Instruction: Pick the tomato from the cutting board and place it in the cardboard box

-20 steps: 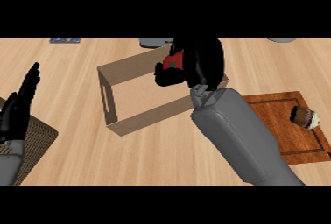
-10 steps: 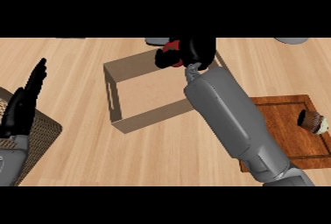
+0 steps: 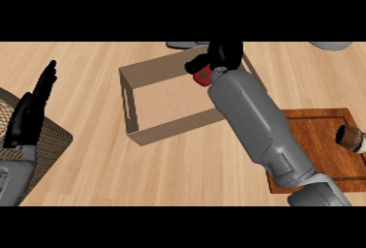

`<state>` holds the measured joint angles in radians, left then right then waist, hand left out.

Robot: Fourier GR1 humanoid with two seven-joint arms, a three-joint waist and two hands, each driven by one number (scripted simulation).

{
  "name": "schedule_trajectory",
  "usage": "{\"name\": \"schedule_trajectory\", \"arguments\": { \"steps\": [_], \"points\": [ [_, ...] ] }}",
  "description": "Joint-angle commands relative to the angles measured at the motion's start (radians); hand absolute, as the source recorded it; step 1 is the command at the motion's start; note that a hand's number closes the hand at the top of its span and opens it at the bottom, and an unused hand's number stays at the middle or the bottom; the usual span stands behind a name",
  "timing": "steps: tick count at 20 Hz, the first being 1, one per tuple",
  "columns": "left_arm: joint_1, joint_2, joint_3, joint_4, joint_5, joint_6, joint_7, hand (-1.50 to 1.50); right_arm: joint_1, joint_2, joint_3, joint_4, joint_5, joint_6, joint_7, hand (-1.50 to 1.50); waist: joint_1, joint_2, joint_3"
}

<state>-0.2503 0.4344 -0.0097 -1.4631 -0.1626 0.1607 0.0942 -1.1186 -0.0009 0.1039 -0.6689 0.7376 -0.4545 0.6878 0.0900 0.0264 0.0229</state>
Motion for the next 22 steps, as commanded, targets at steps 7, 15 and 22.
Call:
{"name": "schedule_trajectory", "arguments": {
  "steps": [7, 15, 22],
  "points": [
    [0.051, -0.004, 0.03, 0.102, 0.001, -0.006, 0.029, 0.0, -0.048, 0.001, -0.056, 0.107, -0.089, -0.221, -0.253, -1.5, 0.0, 0.009, -0.023],
    [0.107, -0.013, 0.06, 0.125, -0.003, 0.009, -0.001, 0.0, -0.032, 0.001, -0.134, 0.048, -0.204, -0.368, -0.384, -1.5, -0.044, -0.009, -0.023],
    [0.159, 0.012, 0.113, 0.121, 0.029, -0.019, -0.015, 0.0, 0.09, -0.031, -0.173, -0.107, -0.3, -0.306, -0.47, -1.5, -0.097, -0.029, -0.024]
  ]
}}
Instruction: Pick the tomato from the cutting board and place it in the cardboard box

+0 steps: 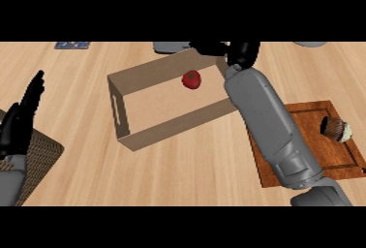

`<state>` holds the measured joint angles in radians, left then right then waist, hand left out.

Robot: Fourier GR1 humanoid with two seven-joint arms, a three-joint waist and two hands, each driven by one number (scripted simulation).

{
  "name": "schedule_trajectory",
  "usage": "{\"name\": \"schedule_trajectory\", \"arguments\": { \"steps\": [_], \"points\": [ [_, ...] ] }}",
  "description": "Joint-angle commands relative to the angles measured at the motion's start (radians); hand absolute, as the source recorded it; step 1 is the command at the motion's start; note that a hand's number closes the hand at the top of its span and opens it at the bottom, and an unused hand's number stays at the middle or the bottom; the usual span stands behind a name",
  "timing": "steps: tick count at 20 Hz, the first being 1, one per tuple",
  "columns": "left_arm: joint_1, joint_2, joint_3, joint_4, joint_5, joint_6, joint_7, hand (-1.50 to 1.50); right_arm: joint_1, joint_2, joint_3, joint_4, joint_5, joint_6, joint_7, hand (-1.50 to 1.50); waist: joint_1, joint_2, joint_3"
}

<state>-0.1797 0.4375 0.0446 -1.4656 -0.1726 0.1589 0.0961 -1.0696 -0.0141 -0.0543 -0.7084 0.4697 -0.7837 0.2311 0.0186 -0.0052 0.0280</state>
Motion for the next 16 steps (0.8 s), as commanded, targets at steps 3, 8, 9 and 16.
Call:
{"name": "schedule_trajectory", "arguments": {
  "steps": [3, 8, 9, 16],
  "points": [
    [0.155, -0.015, 0.036, 0.032, 0.012, 0.014, 0.026, 0.0, 0.125, -0.082, -0.02, -0.157, -0.048, 0.069, -0.003, -1.5, -0.038, -0.01, -0.028],
    [0.176, 0.021, 0.089, 0.039, 0.04, -0.015, -0.006, 0.0, 0.292, -0.158, -0.019, -0.292, -0.087, 0.165, -0.023, -1.5, -0.052, -0.012, -0.028],
    [0.131, -0.008, 0.063, 0.053, 0.014, 0.011, 0.036, 0.0, 0.335, -0.146, -0.001, -0.339, -0.083, 0.163, -0.033, -1.5, -0.069, -0.01, -0.028],
    [0.139, 0.007, 0.093, 0.053, 0.019, 0.001, 0.039, 0.0, 0.561, -0.246, 0.028, -0.579, -0.142, 0.342, -0.003, -1.5, -0.075, -0.008, -0.029]
  ]
}}
